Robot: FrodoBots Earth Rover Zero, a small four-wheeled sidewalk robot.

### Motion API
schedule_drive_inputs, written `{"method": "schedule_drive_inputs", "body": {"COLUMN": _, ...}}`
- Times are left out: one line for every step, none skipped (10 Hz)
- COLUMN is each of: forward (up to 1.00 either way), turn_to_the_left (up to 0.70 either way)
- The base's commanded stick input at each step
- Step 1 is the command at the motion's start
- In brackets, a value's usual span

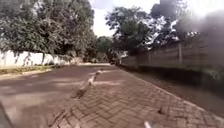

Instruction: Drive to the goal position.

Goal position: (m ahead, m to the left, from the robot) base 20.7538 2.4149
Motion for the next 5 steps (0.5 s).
{"method": "schedule_drive_inputs", "body": {"forward": 0.7, "turn_to_the_left": 0.0}}
{"method": "schedule_drive_inputs", "body": {"forward": 0.7, "turn_to_the_left": 0.0}}
{"method": "schedule_drive_inputs", "body": {"forward": 0.7, "turn_to_the_left": 0.0}}
{"method": "schedule_drive_inputs", "body": {"forward": 0.7, "turn_to_the_left": 0.0}}
{"method": "schedule_drive_inputs", "body": {"forward": 0.7, "turn_to_the_left": 0.0}}
